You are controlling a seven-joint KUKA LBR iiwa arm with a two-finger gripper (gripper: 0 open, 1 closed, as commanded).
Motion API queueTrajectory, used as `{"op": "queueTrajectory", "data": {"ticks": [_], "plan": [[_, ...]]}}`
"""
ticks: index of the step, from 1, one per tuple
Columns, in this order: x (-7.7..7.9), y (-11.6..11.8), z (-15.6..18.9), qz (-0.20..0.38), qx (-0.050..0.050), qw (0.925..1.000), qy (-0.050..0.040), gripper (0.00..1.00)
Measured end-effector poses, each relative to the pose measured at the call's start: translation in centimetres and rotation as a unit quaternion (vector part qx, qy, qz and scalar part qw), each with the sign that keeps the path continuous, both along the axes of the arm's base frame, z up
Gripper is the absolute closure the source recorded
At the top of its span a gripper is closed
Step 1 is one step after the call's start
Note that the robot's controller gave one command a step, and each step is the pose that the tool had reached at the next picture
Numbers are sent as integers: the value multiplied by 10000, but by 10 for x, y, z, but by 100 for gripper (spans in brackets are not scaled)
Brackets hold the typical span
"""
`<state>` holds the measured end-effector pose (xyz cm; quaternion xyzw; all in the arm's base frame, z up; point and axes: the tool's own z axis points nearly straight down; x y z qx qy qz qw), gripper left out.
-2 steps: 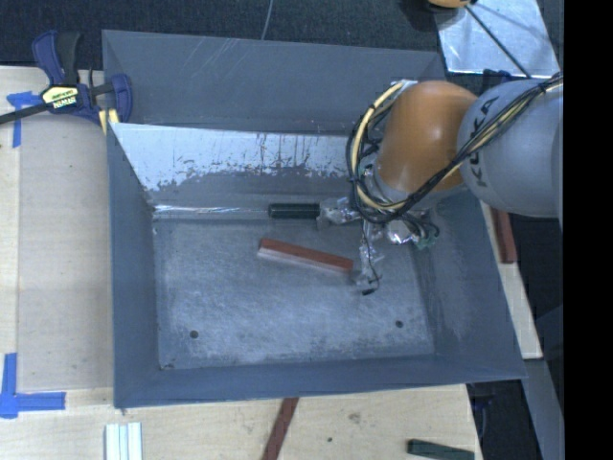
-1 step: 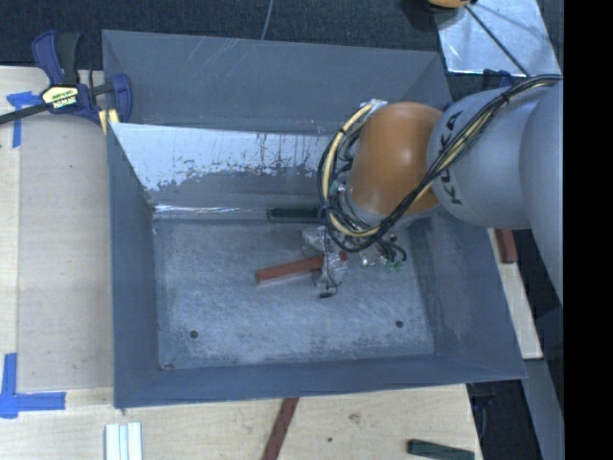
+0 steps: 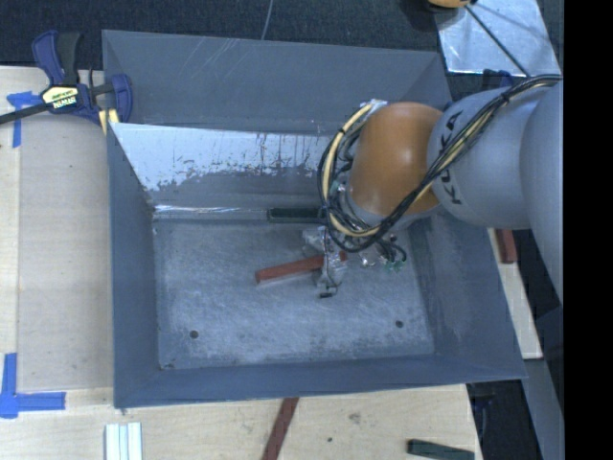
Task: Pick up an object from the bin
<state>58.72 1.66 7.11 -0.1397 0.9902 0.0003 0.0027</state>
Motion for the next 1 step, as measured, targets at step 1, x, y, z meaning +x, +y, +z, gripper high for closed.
{"op": "queueTrajectory", "data": {"ticks": [1], "plan": [[-3, 1, 187, -322, 0, 9995, -39, 100]]}}
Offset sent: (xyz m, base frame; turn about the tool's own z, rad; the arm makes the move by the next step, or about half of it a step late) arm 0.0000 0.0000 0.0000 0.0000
